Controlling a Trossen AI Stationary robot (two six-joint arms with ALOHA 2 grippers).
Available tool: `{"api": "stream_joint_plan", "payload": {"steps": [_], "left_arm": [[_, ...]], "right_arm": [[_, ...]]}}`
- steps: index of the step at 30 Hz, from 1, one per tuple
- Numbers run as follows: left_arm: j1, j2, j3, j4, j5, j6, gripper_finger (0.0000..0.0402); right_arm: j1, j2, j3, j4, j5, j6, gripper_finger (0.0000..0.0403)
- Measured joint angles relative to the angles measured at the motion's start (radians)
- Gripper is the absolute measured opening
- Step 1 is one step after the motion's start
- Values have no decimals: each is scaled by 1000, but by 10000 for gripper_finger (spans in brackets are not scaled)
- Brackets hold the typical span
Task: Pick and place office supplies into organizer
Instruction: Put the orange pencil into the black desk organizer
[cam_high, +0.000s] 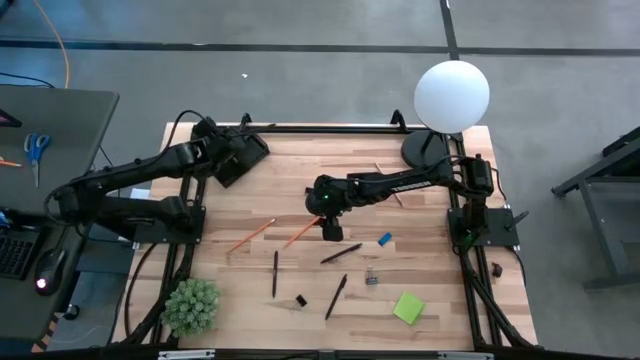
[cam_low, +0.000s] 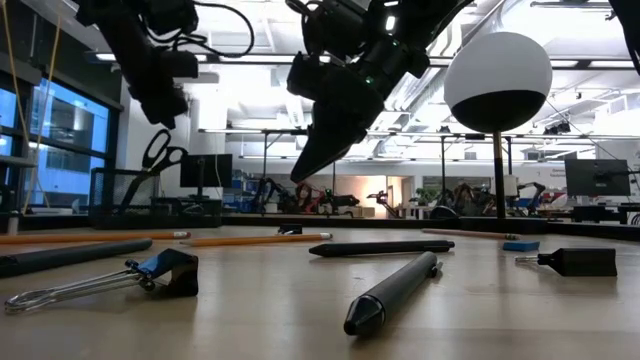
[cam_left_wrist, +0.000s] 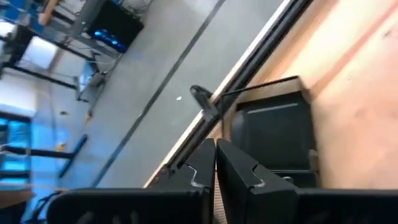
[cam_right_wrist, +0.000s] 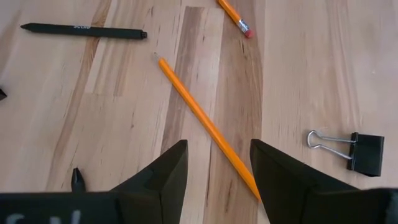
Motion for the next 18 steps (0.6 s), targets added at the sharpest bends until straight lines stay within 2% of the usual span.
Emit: {"api": "stream_joint_plan", "payload": {"steps": [13, 18], "left_arm": [[148, 72, 1, 159, 54, 138, 5], [210, 76, 1, 223, 152, 161, 5]], "right_arm": [[0, 0, 0, 0, -1, -5, 165], [0, 0, 0, 2, -1, -7, 165]]}}
